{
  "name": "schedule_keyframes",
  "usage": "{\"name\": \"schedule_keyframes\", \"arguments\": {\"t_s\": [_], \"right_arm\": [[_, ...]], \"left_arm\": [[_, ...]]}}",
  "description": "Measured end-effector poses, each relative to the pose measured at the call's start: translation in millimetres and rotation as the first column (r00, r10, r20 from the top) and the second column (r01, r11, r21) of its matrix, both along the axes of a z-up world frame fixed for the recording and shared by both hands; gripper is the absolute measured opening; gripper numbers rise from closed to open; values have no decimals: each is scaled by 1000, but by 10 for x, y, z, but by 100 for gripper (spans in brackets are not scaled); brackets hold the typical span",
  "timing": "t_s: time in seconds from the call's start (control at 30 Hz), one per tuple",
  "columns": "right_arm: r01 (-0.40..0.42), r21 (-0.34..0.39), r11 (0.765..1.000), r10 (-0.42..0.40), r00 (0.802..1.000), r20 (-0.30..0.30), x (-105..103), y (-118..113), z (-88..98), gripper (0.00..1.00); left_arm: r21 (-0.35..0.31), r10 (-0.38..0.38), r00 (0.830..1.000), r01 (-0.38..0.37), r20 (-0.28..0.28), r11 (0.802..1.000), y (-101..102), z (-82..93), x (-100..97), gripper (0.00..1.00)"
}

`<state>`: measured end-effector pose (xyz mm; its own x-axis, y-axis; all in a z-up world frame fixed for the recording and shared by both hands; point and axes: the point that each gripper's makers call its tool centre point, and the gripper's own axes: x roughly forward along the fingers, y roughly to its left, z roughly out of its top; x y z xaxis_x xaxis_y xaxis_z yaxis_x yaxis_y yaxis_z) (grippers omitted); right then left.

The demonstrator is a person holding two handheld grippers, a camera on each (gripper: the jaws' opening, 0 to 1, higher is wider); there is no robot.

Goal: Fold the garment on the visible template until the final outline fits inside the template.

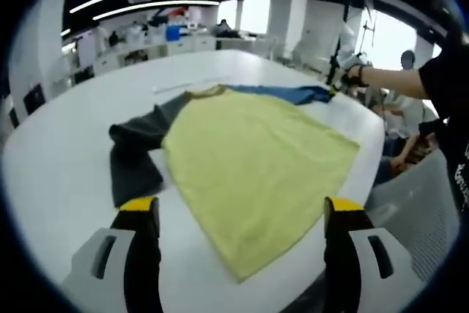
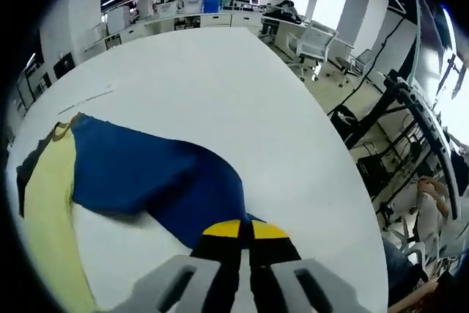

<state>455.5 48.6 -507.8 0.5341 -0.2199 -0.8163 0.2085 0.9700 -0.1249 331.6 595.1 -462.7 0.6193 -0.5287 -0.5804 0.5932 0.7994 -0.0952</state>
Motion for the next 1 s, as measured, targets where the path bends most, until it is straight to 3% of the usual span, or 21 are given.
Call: {"name": "schedule_keyframes", "arguments": {"t_s": [0.5, 0.6, 0.7, 0.93, 1.0], "right_arm": [[2, 0, 1000, -2, 1000, 17, 52, -180, 36, 0], [40, 56, 998, -43, 998, 53, 53, -126, 74, 12], [49, 65, 997, -53, 997, 62, 24, -97, 114, 25], [71, 115, 991, -74, 997, 24, -106, 65, 33, 32], [89, 142, 986, -88, 996, -10, -167, 120, -39, 32]], "left_arm": [[9, -18, 1000, 18, -15, 1000, -3, -20, -35, 90], [10, -15, 1000, 16, -16, 1000, 3, -19, -31, 90], [8, -15, 1000, 15, -16, 1000, 6, -15, -23, 90], [7, -25, 1000, 25, -12, 1000, -27, -1, -25, 89], [9, -24, 1000, 25, -12, 1000, -26, -5, -30, 89]]}}
